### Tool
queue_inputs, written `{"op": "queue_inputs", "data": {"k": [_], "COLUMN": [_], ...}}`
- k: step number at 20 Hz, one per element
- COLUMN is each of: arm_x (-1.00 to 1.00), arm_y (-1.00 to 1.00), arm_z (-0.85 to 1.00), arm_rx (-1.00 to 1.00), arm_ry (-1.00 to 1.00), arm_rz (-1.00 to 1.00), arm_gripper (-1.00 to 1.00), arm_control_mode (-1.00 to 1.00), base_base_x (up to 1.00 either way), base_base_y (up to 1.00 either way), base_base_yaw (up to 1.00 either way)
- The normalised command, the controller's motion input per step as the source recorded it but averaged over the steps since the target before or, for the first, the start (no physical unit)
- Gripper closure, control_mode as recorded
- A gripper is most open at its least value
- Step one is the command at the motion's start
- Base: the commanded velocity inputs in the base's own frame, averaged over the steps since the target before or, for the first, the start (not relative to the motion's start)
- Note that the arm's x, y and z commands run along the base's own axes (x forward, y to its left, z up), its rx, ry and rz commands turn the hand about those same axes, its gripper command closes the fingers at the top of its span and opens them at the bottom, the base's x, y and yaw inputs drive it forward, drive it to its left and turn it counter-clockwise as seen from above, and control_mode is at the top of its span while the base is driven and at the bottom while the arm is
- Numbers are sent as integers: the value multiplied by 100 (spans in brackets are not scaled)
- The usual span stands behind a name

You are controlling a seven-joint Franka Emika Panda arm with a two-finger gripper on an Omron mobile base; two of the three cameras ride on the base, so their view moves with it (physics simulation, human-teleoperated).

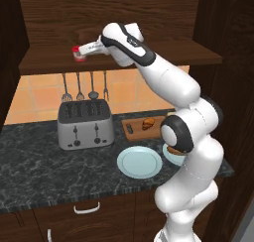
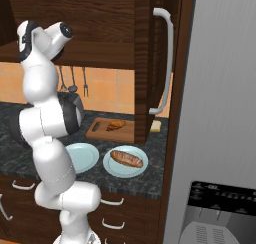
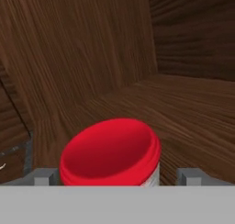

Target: From the different types of pastries on the counter, select a croissant and place it on the cutting board. Then retrieve a jar of jam from the cabinet and place it alongside the croissant on the cutting board.

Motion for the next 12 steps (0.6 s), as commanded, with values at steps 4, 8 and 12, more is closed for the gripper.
{"op": "queue_inputs", "data": {"k": [4, 8, 12], "arm_x": [0, 0, -6], "arm_y": [54, 16, 0], "arm_z": [-8, 0, 2], "arm_rx": [-2, 0, 0], "arm_ry": [-2, 0, -2], "arm_rz": [4, 0, 0], "arm_gripper": [100, 100, 100], "arm_control_mode": [-100, -100, -100], "base_base_x": [0, 0, 0], "base_base_y": [0, 0, 0], "base_base_yaw": [0, 0, 0]}}
